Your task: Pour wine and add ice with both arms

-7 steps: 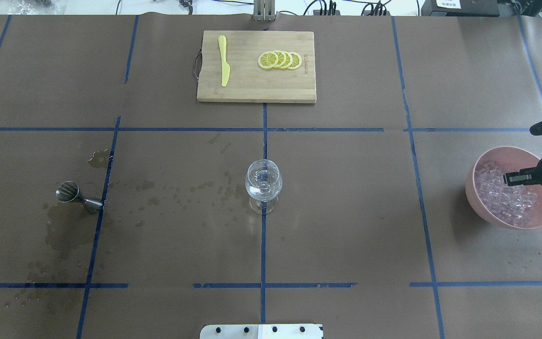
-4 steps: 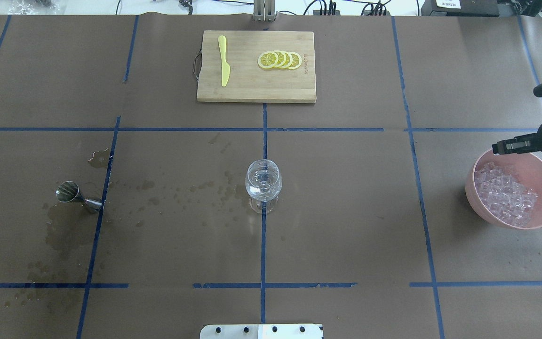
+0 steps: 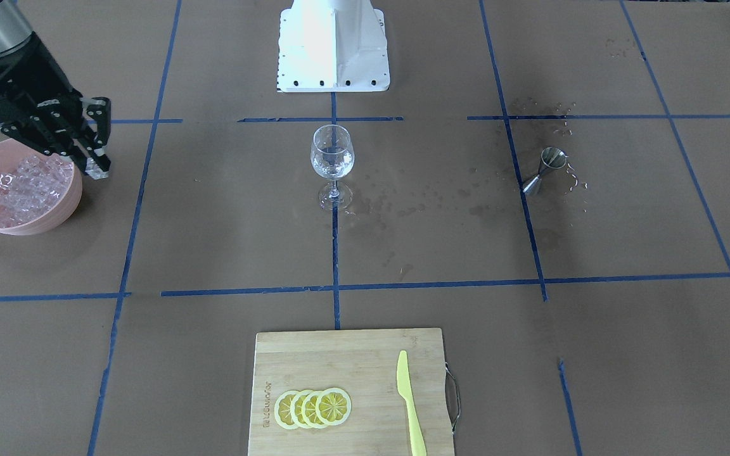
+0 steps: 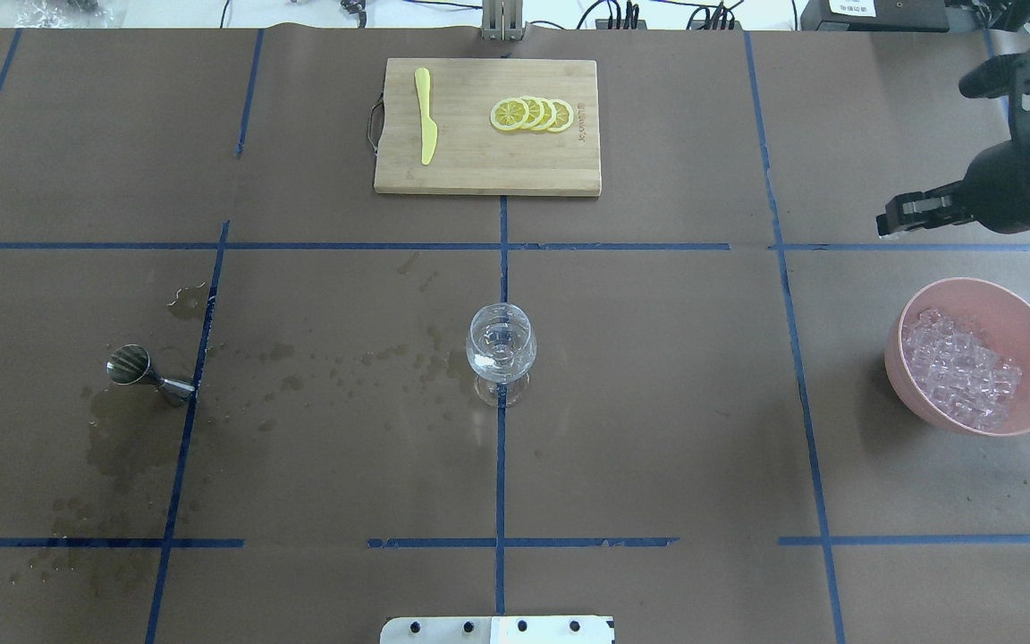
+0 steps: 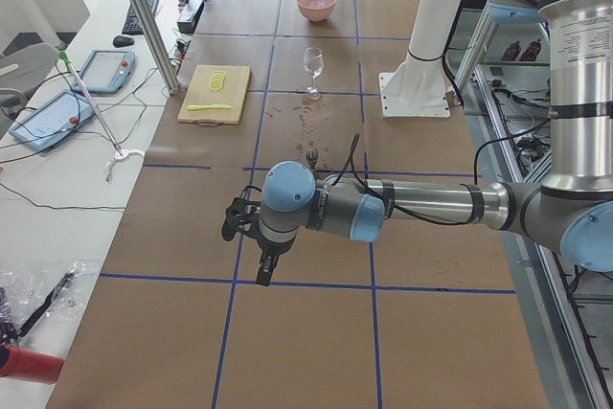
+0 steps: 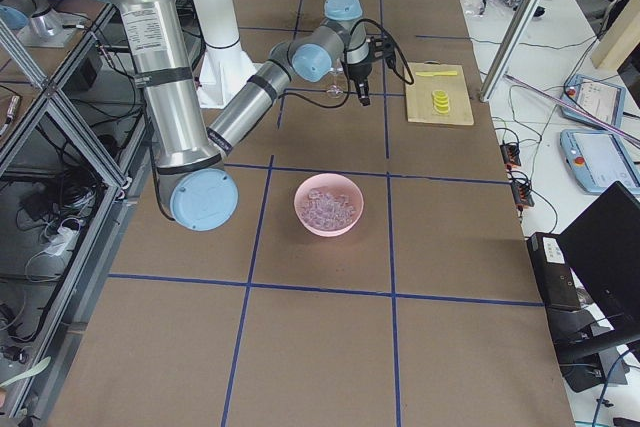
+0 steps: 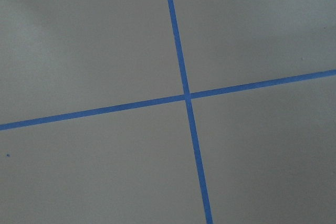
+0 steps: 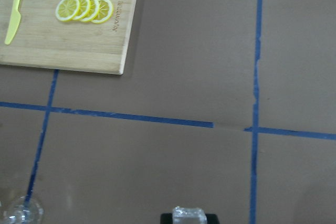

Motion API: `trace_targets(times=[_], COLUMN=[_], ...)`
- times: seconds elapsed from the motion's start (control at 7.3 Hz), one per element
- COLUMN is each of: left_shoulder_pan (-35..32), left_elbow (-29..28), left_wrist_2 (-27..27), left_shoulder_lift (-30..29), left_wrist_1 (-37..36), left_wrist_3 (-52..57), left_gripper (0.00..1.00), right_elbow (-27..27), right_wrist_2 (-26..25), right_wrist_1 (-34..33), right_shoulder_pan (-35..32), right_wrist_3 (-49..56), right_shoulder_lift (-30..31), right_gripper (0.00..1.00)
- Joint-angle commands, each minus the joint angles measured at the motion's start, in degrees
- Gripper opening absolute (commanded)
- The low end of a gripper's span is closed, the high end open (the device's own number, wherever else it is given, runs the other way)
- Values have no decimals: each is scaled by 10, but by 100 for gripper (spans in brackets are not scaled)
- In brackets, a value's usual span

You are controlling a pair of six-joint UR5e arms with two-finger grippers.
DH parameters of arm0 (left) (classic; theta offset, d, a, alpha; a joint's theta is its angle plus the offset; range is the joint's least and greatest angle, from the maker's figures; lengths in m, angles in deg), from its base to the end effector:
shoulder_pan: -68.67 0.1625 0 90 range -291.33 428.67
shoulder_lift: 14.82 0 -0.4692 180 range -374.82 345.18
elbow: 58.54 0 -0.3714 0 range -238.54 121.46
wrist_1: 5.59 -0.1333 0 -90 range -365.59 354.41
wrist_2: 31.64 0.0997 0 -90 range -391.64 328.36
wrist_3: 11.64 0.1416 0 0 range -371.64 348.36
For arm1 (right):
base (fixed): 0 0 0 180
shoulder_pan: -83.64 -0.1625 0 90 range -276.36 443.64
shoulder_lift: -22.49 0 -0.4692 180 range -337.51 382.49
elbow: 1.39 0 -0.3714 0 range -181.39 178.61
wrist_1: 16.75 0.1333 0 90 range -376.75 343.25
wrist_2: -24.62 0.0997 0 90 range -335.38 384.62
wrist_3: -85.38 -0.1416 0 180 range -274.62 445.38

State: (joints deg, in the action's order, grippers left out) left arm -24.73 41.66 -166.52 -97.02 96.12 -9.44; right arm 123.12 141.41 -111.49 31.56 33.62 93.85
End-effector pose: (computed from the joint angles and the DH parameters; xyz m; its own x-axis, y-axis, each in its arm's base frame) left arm -0.0587 -0.4258 0.6848 0.7192 0.1668 -0.6745 0.0299 0.9624 0.2699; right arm -0.2730 -0.4635 0.3192 0.6280 -0.0929 0.7726 -0.1379 0.9639 0.2279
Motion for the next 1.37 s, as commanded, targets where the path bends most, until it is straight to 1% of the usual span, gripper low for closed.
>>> trace_targets(times=[0.0,0.14,0.27,0.55,0.68,0.82,0.96,1.23], left_shoulder_pan=[1,1,1,1,1,1,1,0], left_elbow=[-1,-3,-2,-2,-3,-3,-3,-3], left_wrist_2=[-1,-1,-1,-1,-1,-1,-1,-1], left_shoulder_lift=[-1,0,0,1,1,1,2,4], left_wrist_1=[15,22,22,23,23,23,23,23], left_wrist_3=[0,0,0,0,0,0,0,1], left_gripper=[100,100,100,100,100,100,100,100], right_elbow=[1,-4,-34,-117,-148,-165,-165,-161], right_wrist_2=[-71,-131,-187,-234,-251,-251,-252,-253], right_wrist_1=[-138,-155,-156,-156,-156,-157,-158,-187], right_shoulder_pan=[94,150,195,246,262,269,274,283], right_wrist_3=[-91,-133,-166,-219,-235,-238,-245,-246], right_shoulder_lift=[-134,-160,-196,-277,-306,-322,-322,-322], right_gripper=[0,0,0,0,0,0,0,0])
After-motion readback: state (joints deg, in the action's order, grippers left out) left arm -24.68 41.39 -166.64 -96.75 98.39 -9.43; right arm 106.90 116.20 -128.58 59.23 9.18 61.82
